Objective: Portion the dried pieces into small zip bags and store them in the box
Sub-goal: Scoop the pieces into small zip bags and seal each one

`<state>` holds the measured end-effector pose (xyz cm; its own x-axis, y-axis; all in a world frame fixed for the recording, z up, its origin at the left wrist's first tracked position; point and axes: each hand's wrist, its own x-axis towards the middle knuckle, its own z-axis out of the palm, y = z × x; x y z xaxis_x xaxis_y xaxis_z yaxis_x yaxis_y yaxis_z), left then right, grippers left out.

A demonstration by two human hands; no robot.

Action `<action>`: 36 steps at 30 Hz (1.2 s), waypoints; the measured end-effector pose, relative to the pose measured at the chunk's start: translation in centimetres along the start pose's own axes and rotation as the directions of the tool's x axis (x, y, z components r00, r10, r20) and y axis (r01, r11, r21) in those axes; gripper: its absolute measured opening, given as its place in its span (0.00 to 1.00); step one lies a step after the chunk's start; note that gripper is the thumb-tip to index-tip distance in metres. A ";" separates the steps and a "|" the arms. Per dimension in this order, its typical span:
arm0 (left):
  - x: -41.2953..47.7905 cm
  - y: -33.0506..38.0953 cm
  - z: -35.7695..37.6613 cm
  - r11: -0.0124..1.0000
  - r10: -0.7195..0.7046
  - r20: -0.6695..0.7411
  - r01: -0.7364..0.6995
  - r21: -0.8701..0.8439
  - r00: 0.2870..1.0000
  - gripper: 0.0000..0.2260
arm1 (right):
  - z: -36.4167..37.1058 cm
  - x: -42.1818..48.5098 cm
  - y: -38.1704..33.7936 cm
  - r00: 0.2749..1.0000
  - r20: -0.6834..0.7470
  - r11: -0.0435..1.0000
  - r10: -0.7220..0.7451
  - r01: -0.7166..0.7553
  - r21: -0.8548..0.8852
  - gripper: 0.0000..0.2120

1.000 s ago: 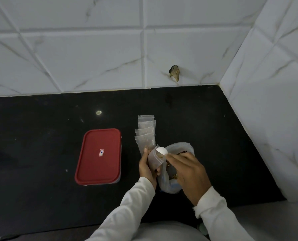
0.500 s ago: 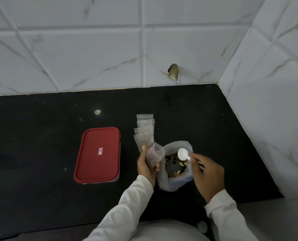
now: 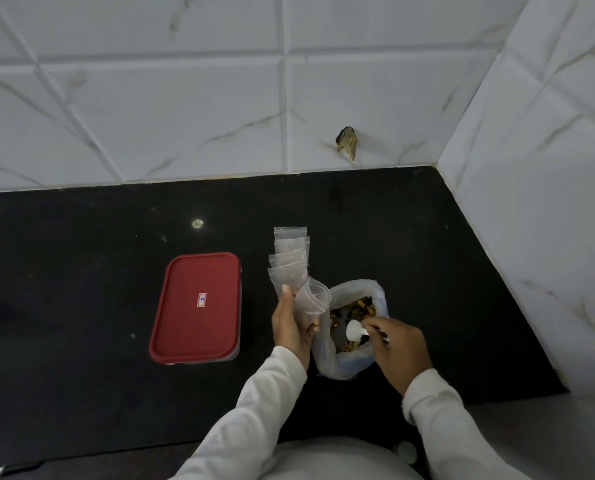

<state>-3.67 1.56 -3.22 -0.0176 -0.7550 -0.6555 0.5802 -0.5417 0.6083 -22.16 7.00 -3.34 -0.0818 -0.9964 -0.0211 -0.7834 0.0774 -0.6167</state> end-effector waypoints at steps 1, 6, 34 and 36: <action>0.1 0.0 -0.1 1.000 0.008 0.005 -0.008 0.009 1.000 0.21 | -0.2 0.1 0.1 1.000 -0.005 1.000 -0.015 0.015 0.000 0.09; -0.1 0.1 0.0 0.998 0.059 0.000 -0.059 0.024 0.998 0.22 | -1.2 0.4 -0.4 0.999 0.033 0.987 0.035 -0.030 -0.158 0.11; -0.2 1.6 1.6 0.923 0.301 0.121 -0.321 0.214 0.946 0.08 | -4.5 5.5 -8.2 0.973 -0.196 0.948 -0.122 0.173 0.268 0.04; -0.2 1.8 1.7 0.912 0.314 0.126 -0.336 0.238 0.941 0.07 | -4.8 5.7 -8.3 0.973 -0.184 0.948 -0.141 0.186 0.259 0.04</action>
<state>-3.99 0.10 -1.22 0.0629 -0.9270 -0.3698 0.3411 -0.3283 0.8808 -19.04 0.83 5.41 -0.0822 -0.9740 0.2110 -0.5978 -0.1212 -0.7924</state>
